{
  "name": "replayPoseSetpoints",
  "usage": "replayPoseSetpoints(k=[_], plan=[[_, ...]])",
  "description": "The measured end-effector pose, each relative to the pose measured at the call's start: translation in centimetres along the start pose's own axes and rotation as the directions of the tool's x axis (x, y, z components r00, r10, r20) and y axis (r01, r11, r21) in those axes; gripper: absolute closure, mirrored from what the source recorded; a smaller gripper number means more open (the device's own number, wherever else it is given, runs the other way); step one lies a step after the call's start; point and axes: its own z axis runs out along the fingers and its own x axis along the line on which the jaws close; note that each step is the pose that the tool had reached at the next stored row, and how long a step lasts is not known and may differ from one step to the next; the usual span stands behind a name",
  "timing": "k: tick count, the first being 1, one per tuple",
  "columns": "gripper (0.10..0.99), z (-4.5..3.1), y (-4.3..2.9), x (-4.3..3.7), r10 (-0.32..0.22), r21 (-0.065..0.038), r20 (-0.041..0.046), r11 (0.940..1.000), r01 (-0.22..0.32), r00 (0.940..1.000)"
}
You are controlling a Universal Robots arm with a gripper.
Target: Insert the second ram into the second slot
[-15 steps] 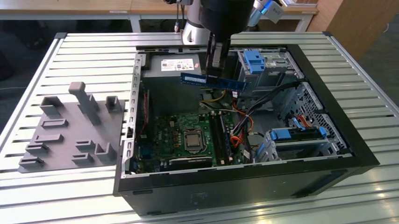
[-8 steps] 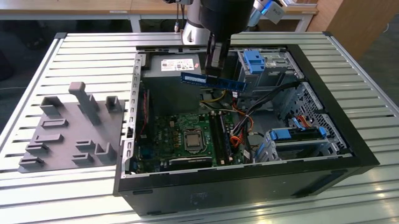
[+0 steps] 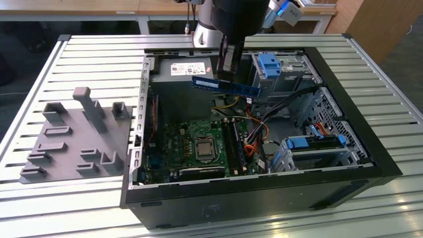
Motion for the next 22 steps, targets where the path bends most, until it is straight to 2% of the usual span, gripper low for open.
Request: replayPoseSetpoints(k=[22], plan=[[0.949, 0.00, 0.00, 0.00, 0.061, 0.001, 0.0022, 0.9981, -0.061, 0.9981]])
